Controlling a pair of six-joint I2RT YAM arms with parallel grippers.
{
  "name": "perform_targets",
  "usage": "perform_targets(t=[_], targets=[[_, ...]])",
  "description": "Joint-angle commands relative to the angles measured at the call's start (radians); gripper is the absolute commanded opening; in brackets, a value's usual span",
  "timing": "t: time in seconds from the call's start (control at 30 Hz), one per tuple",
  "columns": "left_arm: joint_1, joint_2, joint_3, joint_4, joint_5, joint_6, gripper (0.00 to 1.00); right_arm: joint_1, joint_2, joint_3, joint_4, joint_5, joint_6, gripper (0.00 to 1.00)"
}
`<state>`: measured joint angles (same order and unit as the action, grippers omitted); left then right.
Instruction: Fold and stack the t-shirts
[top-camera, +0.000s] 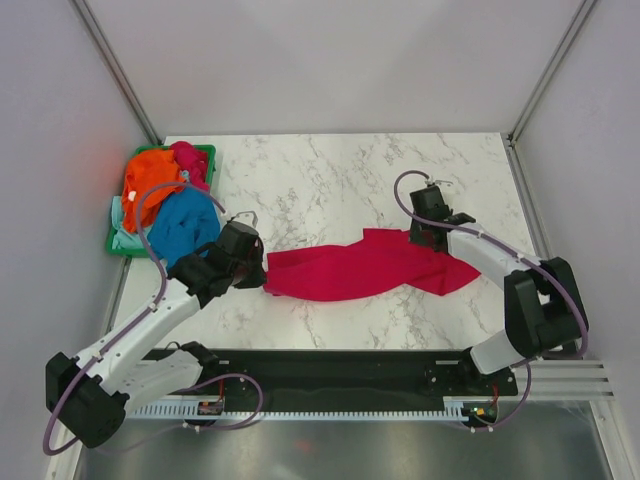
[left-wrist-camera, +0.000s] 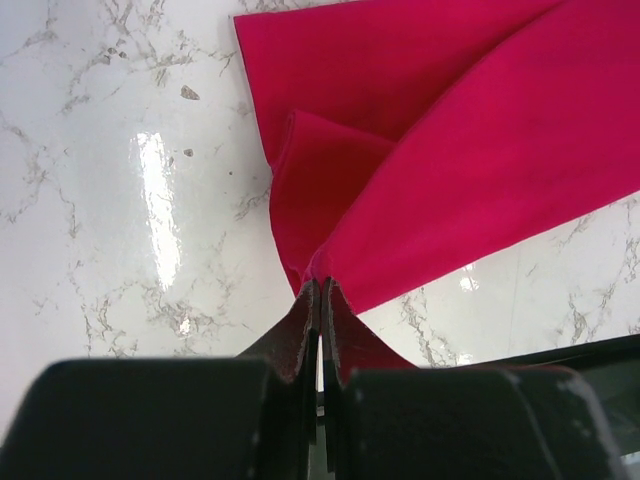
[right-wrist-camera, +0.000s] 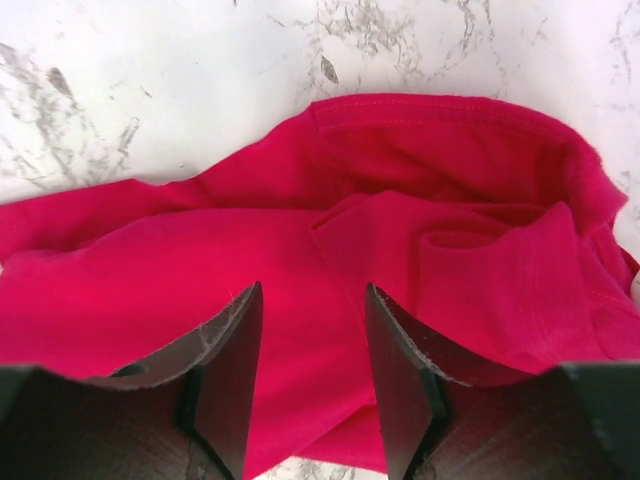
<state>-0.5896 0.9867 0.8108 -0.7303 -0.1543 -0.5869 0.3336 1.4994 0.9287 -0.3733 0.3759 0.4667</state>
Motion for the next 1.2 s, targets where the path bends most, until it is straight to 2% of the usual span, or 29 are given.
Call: perform_targets(t=[0.0,0.3,0.5,0.8,0.87,1.0,1.17], targets=[[0.002,-0.028,0.008,0.006,0.006,0.035,0.02,-0.002,0.054,0.042,0.020,0.029,-0.003,0.51],[0.002,-0.031,0.002,0.009,0.006,0.032,0.02,-0.004,0.114,0.082,0.039,0.116,-0.045,0.43],[0.001,-0.043,-0.001,0.009,-0.001,0.029,0.02,-0.022,0.140,0.087,0.050,0.110,-0.065,0.36],[0.002,-0.045,-0.002,0.009,-0.005,0.027,0.02,-0.027,0.163,0.070,0.066,0.095,-0.066,0.36],[0.002,-0.046,-0.004,0.008,-0.007,0.024,0.02,-0.027,0.159,0.067,0.071,0.093,-0.066,0.37],[0.001,-0.045,-0.005,0.009,-0.005,0.024,0.02,-0.027,0.148,0.058,0.088,0.061,-0.066,0.53],[0.002,-0.045,-0.007,0.009,-0.005,0.022,0.02,-0.027,0.147,0.053,0.100,0.044,-0.068,0.59]])
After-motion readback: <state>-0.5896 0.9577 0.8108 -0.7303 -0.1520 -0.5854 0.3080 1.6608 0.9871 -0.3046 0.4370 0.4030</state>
